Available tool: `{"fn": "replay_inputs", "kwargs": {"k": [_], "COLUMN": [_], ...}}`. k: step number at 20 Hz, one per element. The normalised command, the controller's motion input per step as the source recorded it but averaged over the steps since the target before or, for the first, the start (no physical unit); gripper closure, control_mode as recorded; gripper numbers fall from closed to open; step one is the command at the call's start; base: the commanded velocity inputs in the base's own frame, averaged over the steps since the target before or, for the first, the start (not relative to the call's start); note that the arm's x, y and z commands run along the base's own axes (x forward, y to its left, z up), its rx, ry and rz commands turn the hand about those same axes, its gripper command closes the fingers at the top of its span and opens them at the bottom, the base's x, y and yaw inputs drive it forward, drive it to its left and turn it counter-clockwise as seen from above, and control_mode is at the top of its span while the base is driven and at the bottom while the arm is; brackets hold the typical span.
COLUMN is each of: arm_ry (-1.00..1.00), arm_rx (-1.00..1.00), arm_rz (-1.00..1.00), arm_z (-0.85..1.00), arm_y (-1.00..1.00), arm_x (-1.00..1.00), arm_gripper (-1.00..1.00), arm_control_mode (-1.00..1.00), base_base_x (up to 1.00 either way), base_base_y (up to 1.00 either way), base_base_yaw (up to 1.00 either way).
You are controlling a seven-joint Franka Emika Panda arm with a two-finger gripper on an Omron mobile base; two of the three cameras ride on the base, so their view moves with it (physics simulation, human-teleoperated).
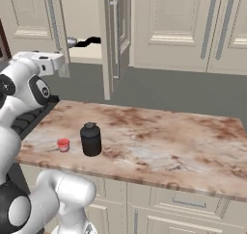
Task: Pick the pan from the cabinet and place it on the stove. Then turn on the stove burner for the pan.
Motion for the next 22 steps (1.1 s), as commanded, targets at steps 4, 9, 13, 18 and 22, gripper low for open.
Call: {"fn": "replay_inputs", "kwargs": {"k": [4,9,13,18,22], "arm_ry": [0.01,0.03,0.0,0.0,0.0], "arm_rx": [0.0,0.0,0.0,0.0,0.0], "arm_rz": [0.0,-0.03,-0.02,0.0,0.0], "arm_z": [0.08,0.2,0.12,0.04,0.0], "arm_y": [0.12,0.0,0.0,0.0,0.0], "arm_x": [0.21,0.07,0.07,0.17,0.2], "arm_gripper": [-1.0,-1.0,-1.0,-1.0,-1.0], "arm_control_mode": [-1.0,-1.0,-1.0,-1.0,-1.0], "base_base_x": [0.0,0.0,0.0,0.0,0.0], "base_base_y": [0.0,0.0,0.0,0.0,0.0], "base_base_yaw": [0.0,0.0,0.0,0.0,0.0]}}
